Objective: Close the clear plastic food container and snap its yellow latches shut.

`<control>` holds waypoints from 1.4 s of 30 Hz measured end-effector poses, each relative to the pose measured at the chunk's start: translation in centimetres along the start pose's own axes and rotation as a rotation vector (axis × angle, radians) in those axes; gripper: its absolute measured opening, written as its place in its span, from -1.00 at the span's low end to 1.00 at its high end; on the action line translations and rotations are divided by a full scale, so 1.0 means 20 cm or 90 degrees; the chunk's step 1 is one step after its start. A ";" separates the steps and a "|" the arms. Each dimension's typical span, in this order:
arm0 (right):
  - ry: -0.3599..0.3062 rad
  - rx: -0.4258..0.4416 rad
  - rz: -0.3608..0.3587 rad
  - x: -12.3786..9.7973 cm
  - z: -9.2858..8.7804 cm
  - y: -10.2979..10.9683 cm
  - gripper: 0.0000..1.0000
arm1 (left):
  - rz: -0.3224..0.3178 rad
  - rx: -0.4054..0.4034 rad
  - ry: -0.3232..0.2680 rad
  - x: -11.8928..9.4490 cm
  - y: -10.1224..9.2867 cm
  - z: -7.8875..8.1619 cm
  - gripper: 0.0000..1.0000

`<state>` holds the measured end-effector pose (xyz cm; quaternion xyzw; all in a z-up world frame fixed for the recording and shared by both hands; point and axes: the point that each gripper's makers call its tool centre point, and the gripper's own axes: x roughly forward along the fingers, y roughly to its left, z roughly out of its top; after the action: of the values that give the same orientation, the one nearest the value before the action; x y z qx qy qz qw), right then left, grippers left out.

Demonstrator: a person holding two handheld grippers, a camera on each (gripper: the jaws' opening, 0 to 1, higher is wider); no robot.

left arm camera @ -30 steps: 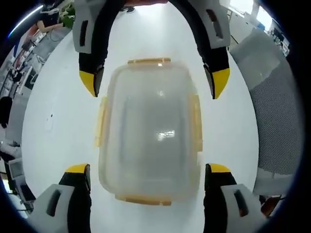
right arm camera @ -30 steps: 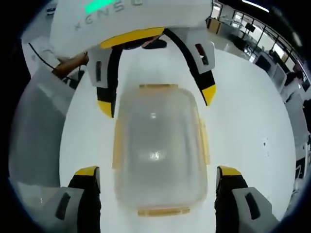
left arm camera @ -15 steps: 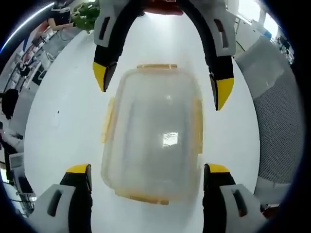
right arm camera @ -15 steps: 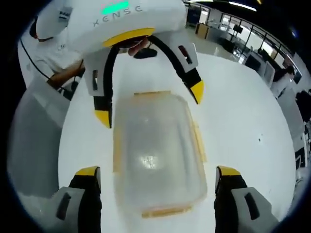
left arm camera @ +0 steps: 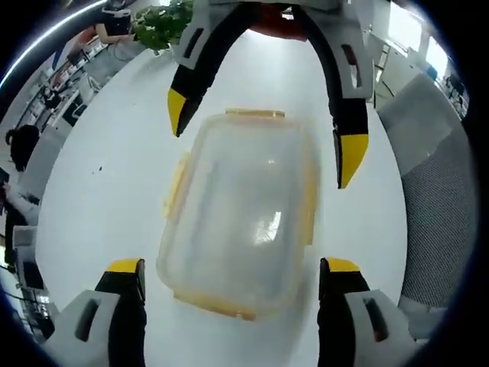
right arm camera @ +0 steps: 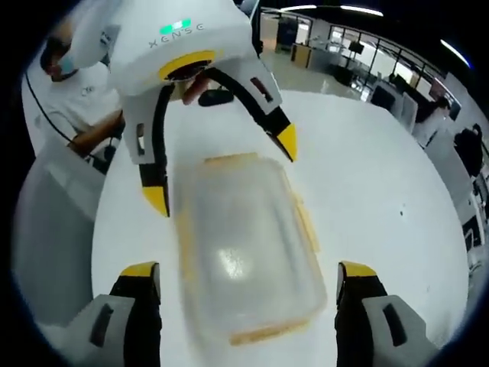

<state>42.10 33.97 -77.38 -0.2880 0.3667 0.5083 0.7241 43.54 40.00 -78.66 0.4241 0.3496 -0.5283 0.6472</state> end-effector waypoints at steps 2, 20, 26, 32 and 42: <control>-0.005 0.003 -0.004 -0.01 0.00 0.01 0.93 | 0.007 -0.011 -0.007 -0.01 0.01 0.00 0.89; -0.073 0.059 -0.063 -0.08 0.02 -0.02 0.91 | 0.047 -0.088 -0.047 -0.06 0.01 -0.02 0.91; -0.076 0.068 -0.071 -0.10 -0.01 -0.02 0.90 | 0.068 -0.101 -0.058 -0.08 0.02 -0.03 0.91; -0.105 0.101 -0.087 -0.14 -0.02 -0.04 0.90 | 0.077 -0.131 -0.073 -0.10 0.02 -0.05 0.90; -0.153 0.153 -0.109 -0.18 -0.02 -0.03 0.92 | 0.097 -0.200 -0.097 -0.15 0.01 -0.08 0.89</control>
<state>41.84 31.59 -74.51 -0.1667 0.3097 0.4284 0.8323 43.16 42.68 -76.65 0.3017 0.3445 -0.4477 0.7680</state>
